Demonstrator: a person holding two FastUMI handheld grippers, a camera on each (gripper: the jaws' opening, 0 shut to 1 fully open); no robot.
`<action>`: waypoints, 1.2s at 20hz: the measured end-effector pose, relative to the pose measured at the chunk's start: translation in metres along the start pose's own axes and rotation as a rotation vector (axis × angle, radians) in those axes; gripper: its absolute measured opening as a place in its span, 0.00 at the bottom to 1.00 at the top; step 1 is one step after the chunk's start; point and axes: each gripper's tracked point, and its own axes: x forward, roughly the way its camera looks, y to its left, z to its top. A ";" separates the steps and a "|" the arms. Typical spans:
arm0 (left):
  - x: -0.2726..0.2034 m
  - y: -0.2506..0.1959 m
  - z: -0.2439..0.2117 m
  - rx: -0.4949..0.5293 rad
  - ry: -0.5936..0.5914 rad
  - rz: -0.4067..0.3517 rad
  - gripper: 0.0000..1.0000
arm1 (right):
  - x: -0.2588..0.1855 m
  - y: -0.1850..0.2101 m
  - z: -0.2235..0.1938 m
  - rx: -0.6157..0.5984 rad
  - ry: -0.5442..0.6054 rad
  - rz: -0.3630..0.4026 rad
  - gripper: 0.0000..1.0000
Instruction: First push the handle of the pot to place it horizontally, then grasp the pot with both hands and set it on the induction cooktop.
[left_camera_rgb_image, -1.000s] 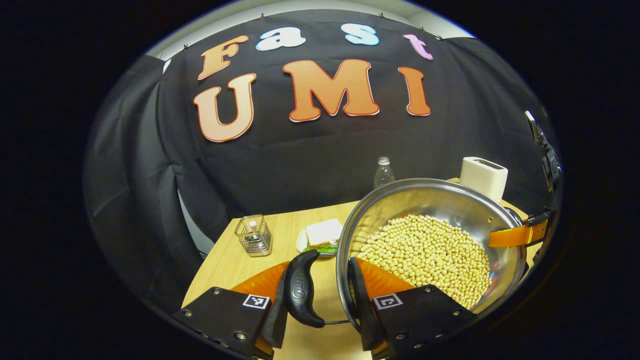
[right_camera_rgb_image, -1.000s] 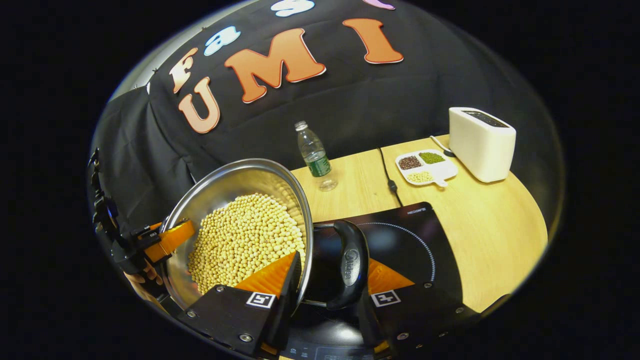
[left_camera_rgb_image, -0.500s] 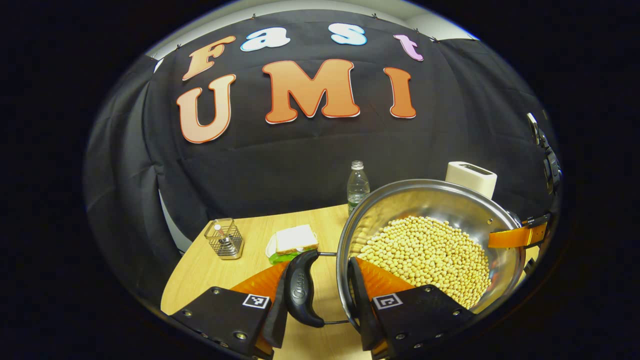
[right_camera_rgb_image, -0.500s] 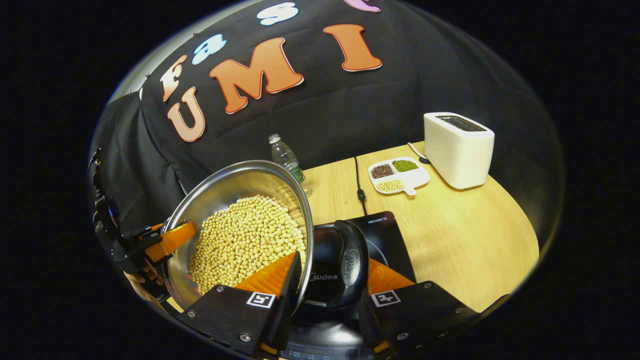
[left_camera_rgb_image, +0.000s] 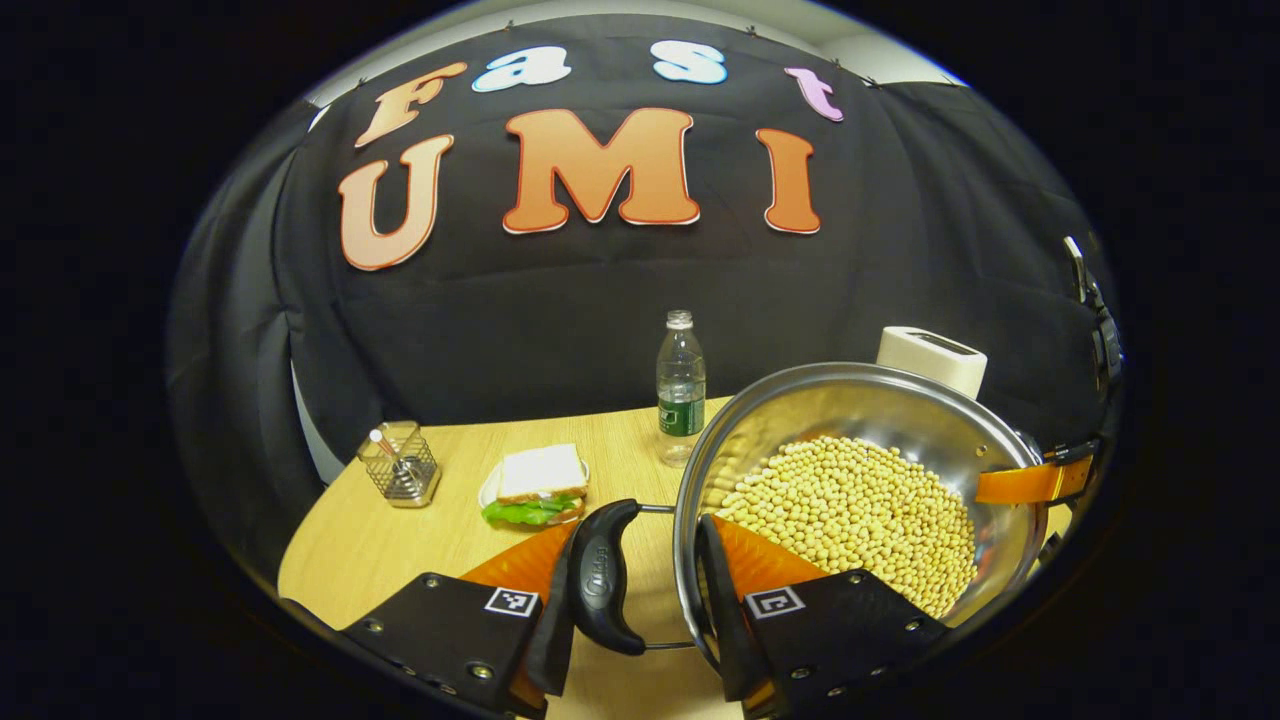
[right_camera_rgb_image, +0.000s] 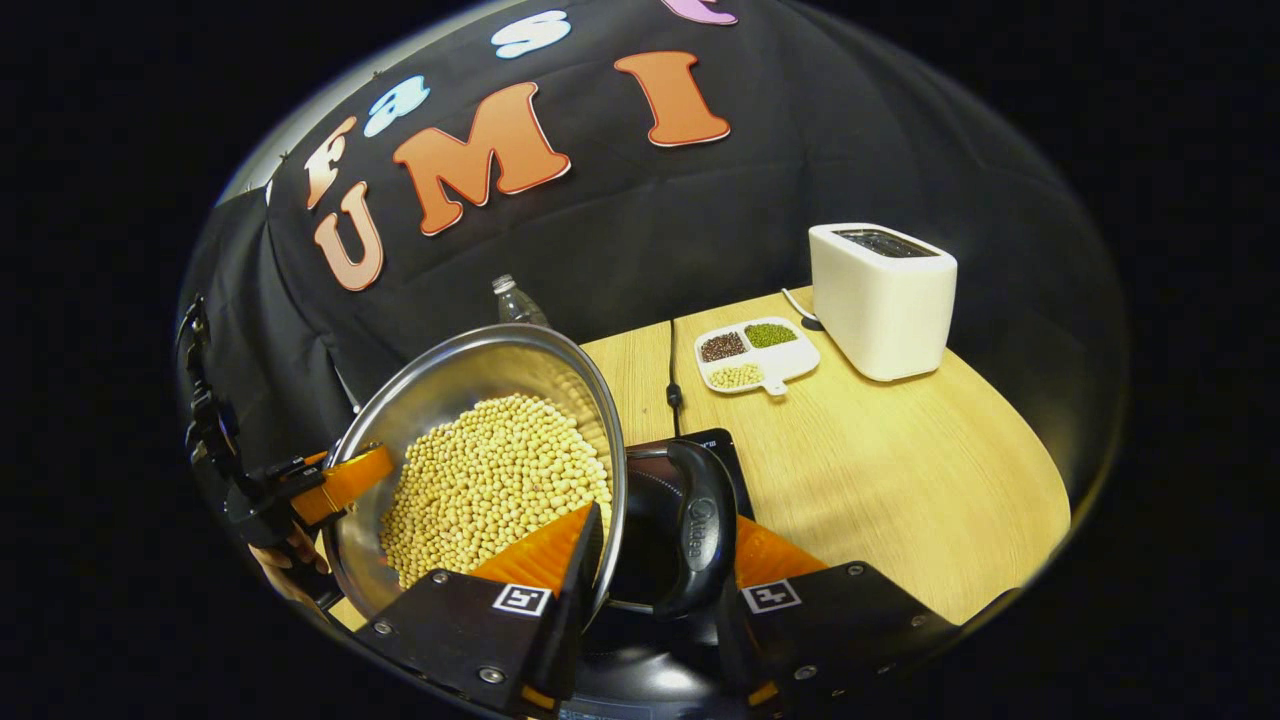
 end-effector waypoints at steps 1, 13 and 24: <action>0.002 0.000 -0.002 -0.018 0.008 -0.003 0.60 | 0.003 -0.003 -0.002 -0.007 -0.001 -0.002 0.55; 0.007 -0.005 -0.007 -0.031 0.021 -0.012 0.60 | 0.015 -0.028 0.001 0.008 -0.036 0.000 0.51; 0.016 0.000 0.009 -0.032 0.060 -0.031 0.60 | 0.021 -0.036 -0.002 0.081 0.017 -0.007 0.55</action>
